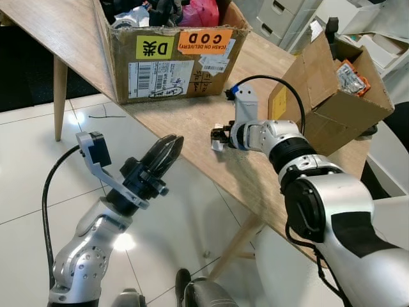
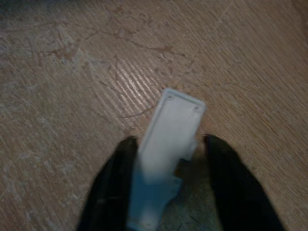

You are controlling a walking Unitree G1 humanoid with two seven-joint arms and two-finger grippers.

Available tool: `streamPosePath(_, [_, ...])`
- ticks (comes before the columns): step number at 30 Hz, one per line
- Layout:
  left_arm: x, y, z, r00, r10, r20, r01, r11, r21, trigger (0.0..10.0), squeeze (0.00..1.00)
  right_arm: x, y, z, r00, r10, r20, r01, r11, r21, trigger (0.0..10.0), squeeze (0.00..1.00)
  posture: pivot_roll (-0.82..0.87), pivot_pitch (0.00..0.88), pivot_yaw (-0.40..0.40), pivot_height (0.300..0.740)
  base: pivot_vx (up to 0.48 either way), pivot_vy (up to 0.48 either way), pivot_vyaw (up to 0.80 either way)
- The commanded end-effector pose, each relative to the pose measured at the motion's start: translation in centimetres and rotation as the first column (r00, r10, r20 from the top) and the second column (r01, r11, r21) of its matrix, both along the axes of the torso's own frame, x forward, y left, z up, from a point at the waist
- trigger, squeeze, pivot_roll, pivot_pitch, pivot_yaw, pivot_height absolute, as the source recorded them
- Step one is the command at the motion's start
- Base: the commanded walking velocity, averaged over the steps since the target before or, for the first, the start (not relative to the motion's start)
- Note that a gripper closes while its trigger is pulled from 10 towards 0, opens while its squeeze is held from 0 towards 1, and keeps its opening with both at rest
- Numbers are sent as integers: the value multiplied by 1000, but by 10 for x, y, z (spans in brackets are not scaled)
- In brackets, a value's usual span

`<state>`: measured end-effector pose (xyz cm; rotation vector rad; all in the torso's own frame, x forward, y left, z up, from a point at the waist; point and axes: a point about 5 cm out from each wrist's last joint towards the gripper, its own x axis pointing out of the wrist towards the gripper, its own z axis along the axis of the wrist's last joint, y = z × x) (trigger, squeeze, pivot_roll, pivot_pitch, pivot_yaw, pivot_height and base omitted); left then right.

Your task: Picking trash to rubbish bin

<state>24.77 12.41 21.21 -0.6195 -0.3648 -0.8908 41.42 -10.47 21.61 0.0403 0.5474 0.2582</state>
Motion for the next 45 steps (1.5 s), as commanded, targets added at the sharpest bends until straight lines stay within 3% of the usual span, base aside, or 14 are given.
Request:
streamPosePath(1, [-3, -6, -2, 1000, -13, -6, 13, 1000, -13, 10000, 0, -11, -10, -37, 990, -32, -134, 23, 998, -66, 0, 0, -33, 265, -238, 740, 0, 0, 0])
streamPosePath(18, [-3, -6, -1, 1000, -9, -1, 9, 1000, -14, 10000, 0, -10, -11, -37, 992, -36, -117, 30, 998, -51, 0, 0, -14, 244, -235, 740, 0, 0, 0])
streamPosePath(19, [-3, -6, 0, 1000, -10, 2, 10, 1000, -13, 10000, 0, -7, -10, -29, 995, -35, -93, 34, 999, -7, 2588, 0, -14, 244, -235, 740, 0, 0, 0])
streamPosePath(20, [-3, -6, 0, 1000, -10, 2, 10, 1000, -13, 10000, 0, -7, -10, -29, 995, -35, -93, 34, 999, -7, 2588, 0, -14, 244, -235, 740, 0, 0, 0])
streamPosePath(21, [-3, -6, 1, 1000, -10, 5, 10, 1000, -13, 10000, 0, -4, -10, -18, 998, -33, -54, 35, 999, 39, 10000, 0, -5, 241, -230, 740, 0, 0, 0])
streamPosePath(26, [-2, -3, 3, 1000, -8, 13, 8, 1000, -13, 10000, 0, 6, -16, 30, 998, -14, 68, 2, 985, 175, 10000, 0, -6, 235, -207, 740, 0, 0, 0])
streamPosePath(36, [7, -1, 10, 999, -29, 38, 30, 999, -13, 10000, 0, 7, -24, 86, 982, 25, 187, -82, 950, 301, 10000, 0, -22, 216, -161, 740, 0, 0, 0])
streamPosePath(41, [10, -1, 14, 998, -44, 54, 45, 999, -9, 10000, 0, 2, -25, 128, 937, 107, 333, -223, 916, 333, 10000, 0, -14, 198, -141, 740, 0, 0, 0])
streamPosePath(42, [10, -1, 14, 998, -44, 54, 45, 999, -9, 10000, 0, 2, -25, 128, 937, 107, 333, -223, 916, 333, 10000, 0, -14, 198, -141, 740, 0, 0, 0])
streamPosePath(45, [11, -1, 18, 996, -53, 71, 54, 998, -16, 10000, 0, -3, -38, 150, 911, 98, 400, -252, 901, 354, 10000, 0, -5, 186, -131, 740, 0, 0, 0])
